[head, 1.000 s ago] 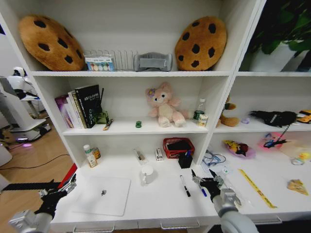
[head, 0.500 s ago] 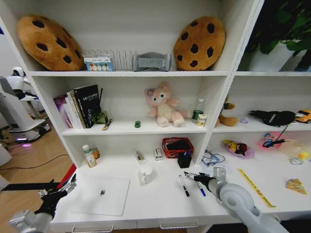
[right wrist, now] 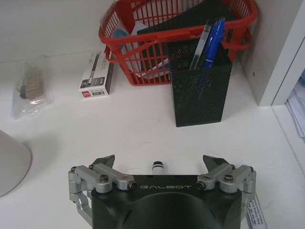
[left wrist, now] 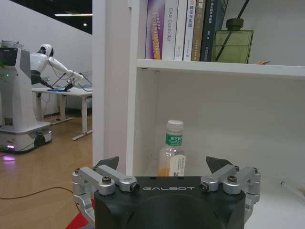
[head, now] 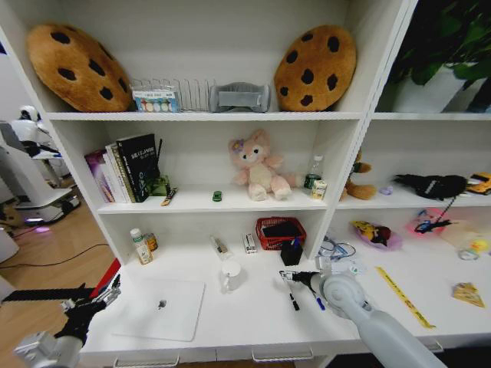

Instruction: Organize the objects on the table.

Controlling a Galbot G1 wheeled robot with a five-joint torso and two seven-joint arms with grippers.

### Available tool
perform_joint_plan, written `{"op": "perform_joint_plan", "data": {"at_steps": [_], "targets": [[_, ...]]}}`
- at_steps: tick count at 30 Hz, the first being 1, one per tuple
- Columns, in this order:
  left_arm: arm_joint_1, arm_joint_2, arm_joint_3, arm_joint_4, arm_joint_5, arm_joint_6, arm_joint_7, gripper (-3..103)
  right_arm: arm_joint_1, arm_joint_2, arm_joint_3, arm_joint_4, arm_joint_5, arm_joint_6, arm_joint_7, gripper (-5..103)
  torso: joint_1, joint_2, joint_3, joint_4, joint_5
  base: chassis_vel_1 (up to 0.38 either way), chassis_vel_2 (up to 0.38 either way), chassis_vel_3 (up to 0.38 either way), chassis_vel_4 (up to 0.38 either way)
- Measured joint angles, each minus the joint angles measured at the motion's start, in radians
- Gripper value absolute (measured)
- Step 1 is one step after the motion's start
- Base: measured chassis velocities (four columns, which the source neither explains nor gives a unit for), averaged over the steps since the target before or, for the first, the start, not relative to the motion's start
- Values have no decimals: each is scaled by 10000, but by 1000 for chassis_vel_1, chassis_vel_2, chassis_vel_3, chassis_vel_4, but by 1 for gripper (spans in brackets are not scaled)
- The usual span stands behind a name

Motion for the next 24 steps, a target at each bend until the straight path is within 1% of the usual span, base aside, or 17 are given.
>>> {"op": "perform_joint_plan", "data": {"at_steps": [2,5,6,9,11,12,14,15,17,18,19,20,22,23,24], "targets": [[0,0,0,0,0,0,0,100,44,-39,-167,-39,321,12,199,100,0,-1,0,-1,0,0,0,0,0],[0,0,0,0,0,0,0,100,113,-88,-373,-93,500,20,322,100,1,-1,0,0,0,0,0,0,0],[0,0,0,0,0,0,0,100,113,-88,-373,-93,500,20,322,100,1,-1,0,0,0,0,0,0,0],[0,0,0,0,0,0,0,100,367,-130,-886,-296,525,32,516,100,0,-1,0,0,2,0,0,0,0],[0,0,0,0,0,0,0,100,416,-125,-959,-327,517,34,544,100,0,0,0,1,1,0,0,0,0],[0,0,0,0,0,0,0,100,514,-101,-1111,-391,508,38,637,103,0,-1,0,1,1,0,0,0,0],[0,0,0,0,0,-1,0,100,548,-97,-1183,-414,499,40,683,103,0,-1,0,1,1,0,0,0,0],[0,0,0,0,0,0,0,100,558,-111,-1228,-420,455,42,686,100,0,-1,0,1,2,0,0,0,0],[-1,0,0,0,0,0,0,100,550,-168,-1257,-406,414,45,690,90,0,0,0,0,0,0,0,0,0],[-1,0,0,0,0,0,0,100,550,-168,-1257,-406,414,45,690,90,0,0,0,0,0,0,0,0,0],[0,0,0,0,0,0,0,100,537,-195,-1257,-401,410,46,691,85,0,0,0,0,1,0,0,0,0],[0,0,0,0,0,0,0,100,537,-195,-1257,-401,410,46,691,85,0,0,0,0,1,0,0,0,0],[0,0,0,0,0,0,0,100,522,-237,-1234,-412,399,54,689,74,0,0,0,0,0,0,0,0,0],[0,0,0,0,0,0,0,100,522,-237,-1234,-412,399,54,689,74,0,0,0,0,0,0,0,0,0],[0,0,0,0,0,0,0,100,519,-260,-1222,-424,392,56,683,68,0,0,-1,0,-1,0,0,0,0]]}}
